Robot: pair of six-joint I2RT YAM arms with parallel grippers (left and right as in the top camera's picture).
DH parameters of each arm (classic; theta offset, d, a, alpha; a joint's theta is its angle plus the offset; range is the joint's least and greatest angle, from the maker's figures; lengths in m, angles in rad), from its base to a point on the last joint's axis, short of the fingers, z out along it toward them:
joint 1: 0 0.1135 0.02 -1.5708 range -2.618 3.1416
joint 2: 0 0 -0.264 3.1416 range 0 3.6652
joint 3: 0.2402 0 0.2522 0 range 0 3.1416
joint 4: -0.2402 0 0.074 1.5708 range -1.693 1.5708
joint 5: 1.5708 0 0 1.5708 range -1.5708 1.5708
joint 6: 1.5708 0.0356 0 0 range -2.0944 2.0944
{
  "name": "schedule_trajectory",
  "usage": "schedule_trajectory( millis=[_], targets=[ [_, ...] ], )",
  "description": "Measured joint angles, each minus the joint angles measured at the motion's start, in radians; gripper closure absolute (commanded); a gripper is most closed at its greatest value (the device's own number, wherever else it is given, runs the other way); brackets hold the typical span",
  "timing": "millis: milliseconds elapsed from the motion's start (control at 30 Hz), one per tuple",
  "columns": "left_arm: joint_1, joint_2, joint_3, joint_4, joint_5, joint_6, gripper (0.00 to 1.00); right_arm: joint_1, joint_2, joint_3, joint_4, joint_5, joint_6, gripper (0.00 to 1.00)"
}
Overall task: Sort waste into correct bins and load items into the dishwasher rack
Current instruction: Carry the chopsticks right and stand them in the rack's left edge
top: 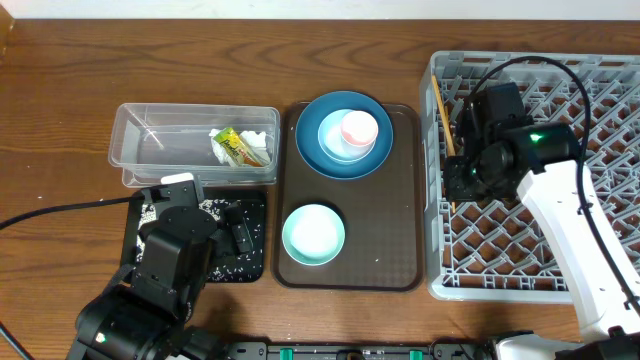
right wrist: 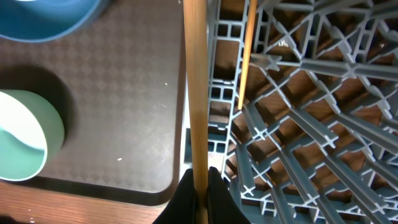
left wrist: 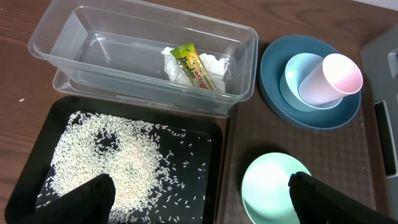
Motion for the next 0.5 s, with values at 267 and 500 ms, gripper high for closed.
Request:
schedule_trajectory(
  millis=[267, 500],
  targets=[
    [0.000, 0.000, 0.000, 0.000, 0.000, 0.000, 0.08, 0.000, 0.000, -0.035, 0.033, 0.015, 0.060, 0.99],
    [0.000, 0.000, 0.000, 0.000, 0.000, 0.000, 0.08, 0.000, 0.000, -0.079, 0.058, 0.018, 0.085, 0.99]
  ],
)
